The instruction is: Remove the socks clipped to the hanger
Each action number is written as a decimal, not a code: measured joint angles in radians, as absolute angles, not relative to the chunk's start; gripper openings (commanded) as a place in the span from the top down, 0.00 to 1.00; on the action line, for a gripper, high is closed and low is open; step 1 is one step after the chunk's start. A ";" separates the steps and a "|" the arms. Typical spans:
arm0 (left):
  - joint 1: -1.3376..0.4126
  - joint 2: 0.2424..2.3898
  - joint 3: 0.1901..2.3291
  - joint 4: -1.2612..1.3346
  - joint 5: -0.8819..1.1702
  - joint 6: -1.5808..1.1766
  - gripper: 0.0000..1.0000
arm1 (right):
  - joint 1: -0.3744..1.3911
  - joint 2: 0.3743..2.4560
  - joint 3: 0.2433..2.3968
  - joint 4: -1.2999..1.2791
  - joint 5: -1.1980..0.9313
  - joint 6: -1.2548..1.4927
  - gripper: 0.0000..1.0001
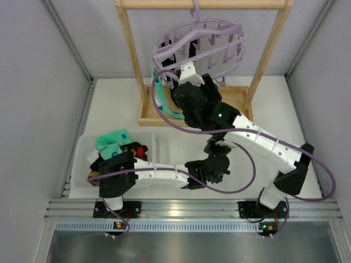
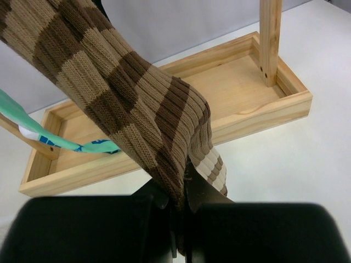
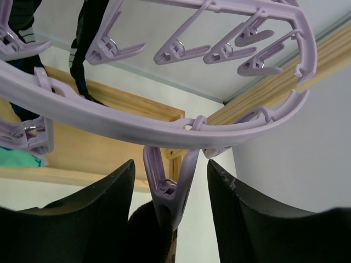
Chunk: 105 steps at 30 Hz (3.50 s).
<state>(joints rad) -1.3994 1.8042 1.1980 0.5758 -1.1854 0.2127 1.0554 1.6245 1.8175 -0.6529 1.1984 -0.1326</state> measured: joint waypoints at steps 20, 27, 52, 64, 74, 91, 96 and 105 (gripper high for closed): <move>-1.413 1.805 1.199 0.575 -1.148 0.200 1.00 | 1.044 1.626 1.754 -0.427 1.259 -0.262 0.85; -1.415 1.785 1.099 0.570 -1.150 0.147 1.00 | 1.044 1.623 1.752 -0.437 1.249 -0.236 0.51; -1.002 0.962 0.948 -0.614 -1.017 -0.593 1.00 | 1.044 1.127 1.404 -0.609 0.974 0.134 0.21; -0.762 0.713 0.719 -0.883 -0.964 -0.943 1.00 | 1.044 1.136 1.361 -0.613 0.931 0.155 0.21; -0.673 0.772 0.702 -0.883 -0.881 -1.028 0.37 | 1.042 1.151 1.322 -0.605 0.895 0.162 0.20; -0.673 0.674 0.981 -0.877 -0.614 -0.826 0.02 | 0.980 1.094 1.289 -0.598 0.860 0.162 0.19; -0.671 0.742 1.015 -0.782 -0.494 -0.699 0.01 | 0.947 1.065 1.275 -0.588 0.824 0.162 0.09; -0.668 1.029 0.870 -0.199 -0.215 -0.388 0.02 | 0.922 0.898 1.117 -0.543 0.693 0.167 0.00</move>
